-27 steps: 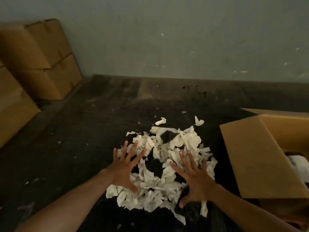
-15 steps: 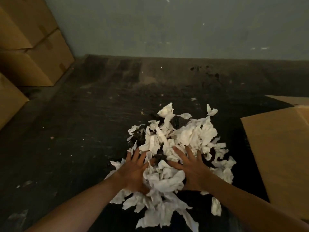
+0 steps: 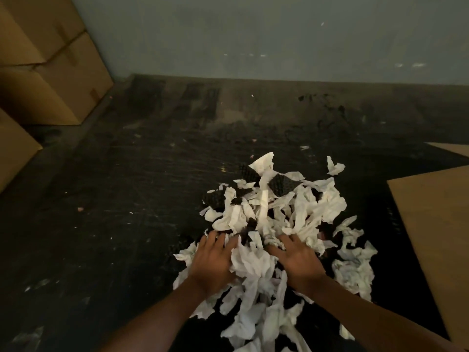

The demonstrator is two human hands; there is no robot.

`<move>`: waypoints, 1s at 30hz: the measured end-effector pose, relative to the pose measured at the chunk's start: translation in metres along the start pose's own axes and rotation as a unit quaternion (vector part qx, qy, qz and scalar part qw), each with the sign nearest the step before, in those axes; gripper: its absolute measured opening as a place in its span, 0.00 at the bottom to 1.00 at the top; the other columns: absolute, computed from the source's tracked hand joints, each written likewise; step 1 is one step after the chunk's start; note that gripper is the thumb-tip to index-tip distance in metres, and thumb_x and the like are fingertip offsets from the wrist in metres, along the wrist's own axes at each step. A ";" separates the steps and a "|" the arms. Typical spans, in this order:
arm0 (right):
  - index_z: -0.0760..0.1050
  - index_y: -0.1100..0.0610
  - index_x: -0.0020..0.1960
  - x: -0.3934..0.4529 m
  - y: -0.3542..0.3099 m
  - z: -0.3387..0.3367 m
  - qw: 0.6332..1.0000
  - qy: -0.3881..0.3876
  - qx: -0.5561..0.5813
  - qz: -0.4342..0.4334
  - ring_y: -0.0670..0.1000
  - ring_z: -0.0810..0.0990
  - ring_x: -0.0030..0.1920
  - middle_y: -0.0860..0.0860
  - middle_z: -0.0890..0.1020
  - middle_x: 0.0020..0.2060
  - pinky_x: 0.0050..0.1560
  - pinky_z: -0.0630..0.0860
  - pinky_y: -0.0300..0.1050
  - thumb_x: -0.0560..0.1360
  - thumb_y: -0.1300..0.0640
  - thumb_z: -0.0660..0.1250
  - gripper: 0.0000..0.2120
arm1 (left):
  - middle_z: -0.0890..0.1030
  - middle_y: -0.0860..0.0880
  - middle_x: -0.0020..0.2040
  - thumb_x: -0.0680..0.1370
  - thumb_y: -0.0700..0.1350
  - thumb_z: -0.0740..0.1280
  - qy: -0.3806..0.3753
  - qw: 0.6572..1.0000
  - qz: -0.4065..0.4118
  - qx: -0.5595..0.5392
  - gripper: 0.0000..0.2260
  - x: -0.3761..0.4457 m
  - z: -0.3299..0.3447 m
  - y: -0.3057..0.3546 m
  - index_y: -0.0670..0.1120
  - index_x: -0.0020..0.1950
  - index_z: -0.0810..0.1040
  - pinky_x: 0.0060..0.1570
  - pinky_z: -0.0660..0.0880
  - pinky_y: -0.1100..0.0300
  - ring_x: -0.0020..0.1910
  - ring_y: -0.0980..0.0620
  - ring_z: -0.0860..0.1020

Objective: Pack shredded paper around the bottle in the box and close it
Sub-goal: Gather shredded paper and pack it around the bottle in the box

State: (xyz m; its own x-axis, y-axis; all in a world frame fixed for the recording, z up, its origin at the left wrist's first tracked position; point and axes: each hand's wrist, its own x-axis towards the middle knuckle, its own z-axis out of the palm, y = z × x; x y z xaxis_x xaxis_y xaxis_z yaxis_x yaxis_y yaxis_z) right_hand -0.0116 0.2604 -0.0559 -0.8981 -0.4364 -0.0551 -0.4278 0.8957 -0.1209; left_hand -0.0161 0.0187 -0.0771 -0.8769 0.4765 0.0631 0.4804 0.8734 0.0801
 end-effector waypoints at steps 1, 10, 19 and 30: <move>0.80 0.50 0.56 0.002 -0.001 -0.001 1.000 -0.009 -0.006 0.013 0.63 0.82 0.46 0.60 0.81 0.52 0.29 0.81 0.54 0.60 0.55 0.80 0.25 | 0.82 0.41 0.54 0.53 0.61 0.81 0.008 1.000 -0.013 -0.016 0.45 0.003 -0.002 0.002 0.44 0.66 0.73 0.51 0.78 0.41 0.54 0.36 0.80; 0.71 0.46 0.71 0.003 -0.011 -0.022 0.989 -0.027 0.118 0.081 0.54 0.78 0.62 0.53 0.77 0.66 0.63 0.75 0.49 0.79 0.56 0.62 0.21 | 0.76 0.46 0.65 0.74 0.60 0.67 -0.073 0.992 -0.089 -0.058 0.29 0.027 -0.025 -0.003 0.48 0.70 0.68 0.59 0.73 0.49 0.64 0.44 0.73; 0.70 0.51 0.72 -0.012 -0.005 -0.120 0.968 0.012 0.184 0.169 0.50 0.76 0.65 0.51 0.78 0.66 0.65 0.73 0.46 0.79 0.57 0.67 0.22 | 0.82 0.47 0.53 0.72 0.73 0.51 -0.018 0.983 -0.124 -0.132 0.31 0.020 -0.116 -0.027 0.52 0.57 0.78 0.51 0.76 0.51 0.52 0.45 0.80; 0.75 0.49 0.67 -0.052 0.022 -0.237 0.958 0.109 0.163 0.211 0.53 0.80 0.58 0.52 0.82 0.60 0.59 0.77 0.52 0.78 0.51 0.67 0.18 | 0.83 0.47 0.56 0.78 0.63 0.60 0.095 0.975 -0.109 -0.167 0.21 0.022 -0.214 -0.012 0.51 0.61 0.78 0.54 0.76 0.47 0.53 0.44 0.81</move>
State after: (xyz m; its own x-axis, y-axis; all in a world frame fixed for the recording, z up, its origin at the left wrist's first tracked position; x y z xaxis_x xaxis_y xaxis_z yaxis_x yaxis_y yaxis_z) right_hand 0.0014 0.3231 0.1792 -0.9991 0.0180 0.0376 -0.0003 0.8986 -0.4387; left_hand -0.0370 -0.0030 0.1363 -0.9551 0.2288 0.1885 0.2897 0.8548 0.4305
